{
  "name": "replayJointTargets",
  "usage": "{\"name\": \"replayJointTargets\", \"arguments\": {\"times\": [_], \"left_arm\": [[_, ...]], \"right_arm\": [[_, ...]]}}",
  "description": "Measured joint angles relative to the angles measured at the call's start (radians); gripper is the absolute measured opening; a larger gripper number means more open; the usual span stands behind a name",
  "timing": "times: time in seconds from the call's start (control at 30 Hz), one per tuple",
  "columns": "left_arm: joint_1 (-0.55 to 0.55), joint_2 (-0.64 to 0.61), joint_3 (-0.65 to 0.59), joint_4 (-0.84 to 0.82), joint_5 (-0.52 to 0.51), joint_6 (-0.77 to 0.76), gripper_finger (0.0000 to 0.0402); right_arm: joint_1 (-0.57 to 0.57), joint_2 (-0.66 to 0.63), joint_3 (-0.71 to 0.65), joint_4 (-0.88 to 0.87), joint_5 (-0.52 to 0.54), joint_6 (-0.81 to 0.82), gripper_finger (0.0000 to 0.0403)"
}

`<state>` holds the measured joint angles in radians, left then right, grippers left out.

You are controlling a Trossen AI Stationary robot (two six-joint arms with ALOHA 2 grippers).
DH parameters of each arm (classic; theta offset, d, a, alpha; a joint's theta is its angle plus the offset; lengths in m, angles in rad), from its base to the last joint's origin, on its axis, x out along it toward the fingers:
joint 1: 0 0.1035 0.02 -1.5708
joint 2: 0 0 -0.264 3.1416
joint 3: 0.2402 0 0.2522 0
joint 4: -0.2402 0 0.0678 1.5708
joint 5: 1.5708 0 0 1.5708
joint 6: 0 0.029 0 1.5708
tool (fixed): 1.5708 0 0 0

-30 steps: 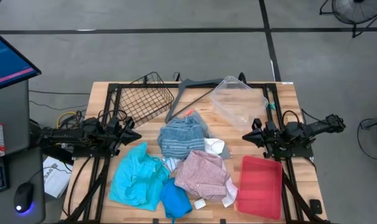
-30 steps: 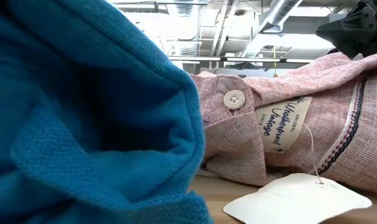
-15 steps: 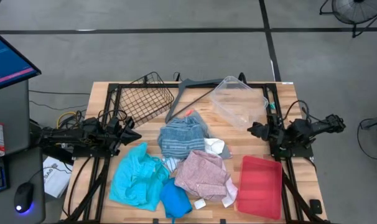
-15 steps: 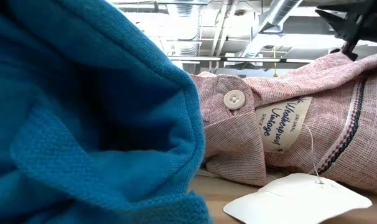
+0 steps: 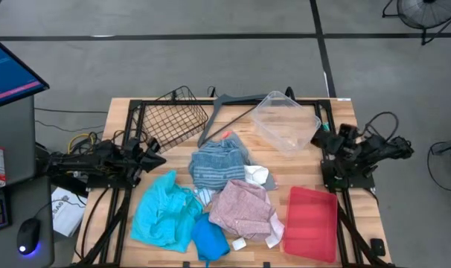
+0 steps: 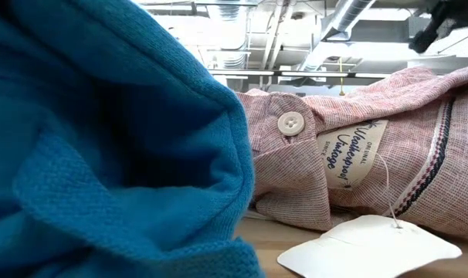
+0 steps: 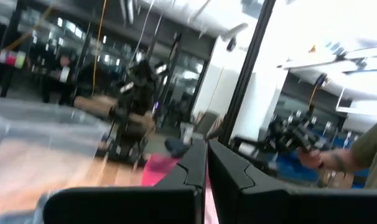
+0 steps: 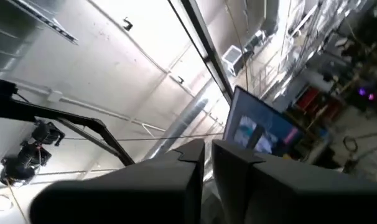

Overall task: Pick & Place Cloths
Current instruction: Put the pink polo shirt into the wire basket

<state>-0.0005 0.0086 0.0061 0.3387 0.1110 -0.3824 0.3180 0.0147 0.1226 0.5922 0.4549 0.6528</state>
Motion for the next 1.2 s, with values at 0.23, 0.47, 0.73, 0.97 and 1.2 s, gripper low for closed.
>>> {"name": "replayJointTargets", "arguments": {"times": [0.23, 0.47, 0.73, 0.97, 1.2], "left_arm": [[0.0, 0.0, 0.0, 0.195, -0.01, 0.003, 0.0002], [0.0, 0.0, 0.0, 0.254, -0.015, 0.004, 0.0002], [0.0, 0.0, 0.0, 0.257, -0.028, 0.004, 0.0002], [0.0, 0.0, 0.0, 0.27, -0.064, 0.004, 0.0002], [0.0, 0.0, 0.0, 0.272, -0.067, 0.004, 0.0002]], "right_arm": [[0.0, 0.165, 0.261, -0.353, 0.0, -0.11, 0.01], [0.016, 0.466, 0.519, -0.675, -0.02, -0.158, 0.0193], [0.079, 0.836, 0.788, -0.979, -0.068, -0.138, 0.0255], [0.12, 1.118, 0.911, -1.135, -0.144, -0.047, 0.0255], [0.142, 1.322, 0.921, -1.148, -0.189, 0.067, 0.0255]]}}
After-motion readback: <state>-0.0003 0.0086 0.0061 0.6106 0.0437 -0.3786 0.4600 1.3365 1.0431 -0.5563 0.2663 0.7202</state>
